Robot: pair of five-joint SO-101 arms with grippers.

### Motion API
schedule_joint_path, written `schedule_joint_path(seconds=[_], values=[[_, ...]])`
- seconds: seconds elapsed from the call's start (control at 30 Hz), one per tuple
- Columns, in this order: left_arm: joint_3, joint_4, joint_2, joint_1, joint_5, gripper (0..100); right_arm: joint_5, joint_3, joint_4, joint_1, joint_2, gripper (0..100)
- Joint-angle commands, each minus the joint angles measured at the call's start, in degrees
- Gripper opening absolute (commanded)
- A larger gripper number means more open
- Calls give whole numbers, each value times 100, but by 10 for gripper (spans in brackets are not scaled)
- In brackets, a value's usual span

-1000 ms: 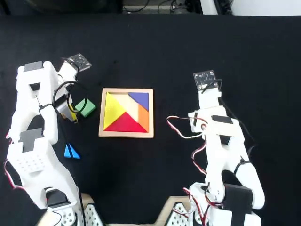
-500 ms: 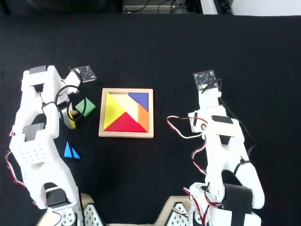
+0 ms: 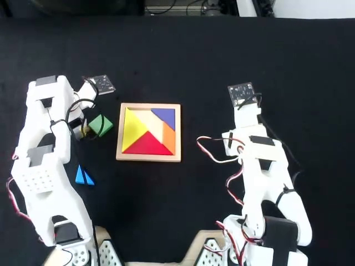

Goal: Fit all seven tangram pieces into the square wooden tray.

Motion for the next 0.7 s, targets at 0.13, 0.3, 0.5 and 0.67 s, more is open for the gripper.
schedule_joint_path(seconds=[0.13,0.3,0.5,0.67], values=[[-488,510,-97,22,26,29,44,-92,-123,-70,22,81],[-1798,2523,-686,295,35,29,44,-92,-123,-79,22,81],[-2123,2822,-1662,1059,853,29,44,-92,-123,-79,22,81],[-1147,1530,-1741,2448,2303,29,44,-92,-123,-79,22,81]])
